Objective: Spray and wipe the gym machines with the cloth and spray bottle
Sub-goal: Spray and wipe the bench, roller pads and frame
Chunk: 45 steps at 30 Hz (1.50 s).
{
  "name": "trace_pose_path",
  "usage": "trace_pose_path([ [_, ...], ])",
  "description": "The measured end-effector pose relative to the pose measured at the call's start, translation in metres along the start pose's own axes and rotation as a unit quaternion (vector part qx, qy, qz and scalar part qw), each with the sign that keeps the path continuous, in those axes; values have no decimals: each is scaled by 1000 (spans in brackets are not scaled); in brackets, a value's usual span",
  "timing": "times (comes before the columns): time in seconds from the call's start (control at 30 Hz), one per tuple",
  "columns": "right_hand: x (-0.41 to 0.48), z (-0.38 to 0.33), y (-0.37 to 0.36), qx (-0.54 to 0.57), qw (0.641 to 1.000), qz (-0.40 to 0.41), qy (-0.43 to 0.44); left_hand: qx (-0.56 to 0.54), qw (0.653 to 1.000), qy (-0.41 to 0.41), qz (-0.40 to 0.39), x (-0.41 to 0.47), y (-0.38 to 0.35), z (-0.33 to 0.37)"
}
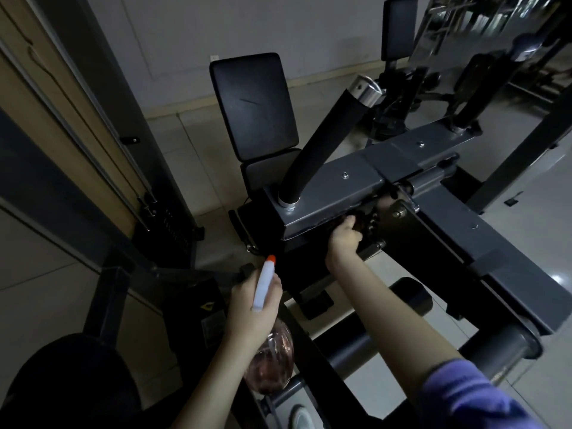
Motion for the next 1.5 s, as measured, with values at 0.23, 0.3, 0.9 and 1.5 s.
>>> trace_pose_path([
  [0.23,-35,50,-30,-30,998,-49,-21,-38,999,-15,11,-9,15,10],
  [0.3,-44,64,-37,-41,996,-74,-27,-46,999,-19,19,-10,17,12],
  [0.9,-21,-18,20,-99,989,-42,103,-66,998,-14,9,-4,15,3],
  [1.5,-79,-10,-26,-389,824,-54,409,-47,997,-46,31,-5,18,11],
])
Point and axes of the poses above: each hand's wrist, its own x-axis towards the middle knuckle, its own y-axis out of the back of the hand, z = x × y, the point moved 10 cm from there along x, towards the middle knuckle, and after that the axes turned 3 degrees about -y, right-handed, at the moved point
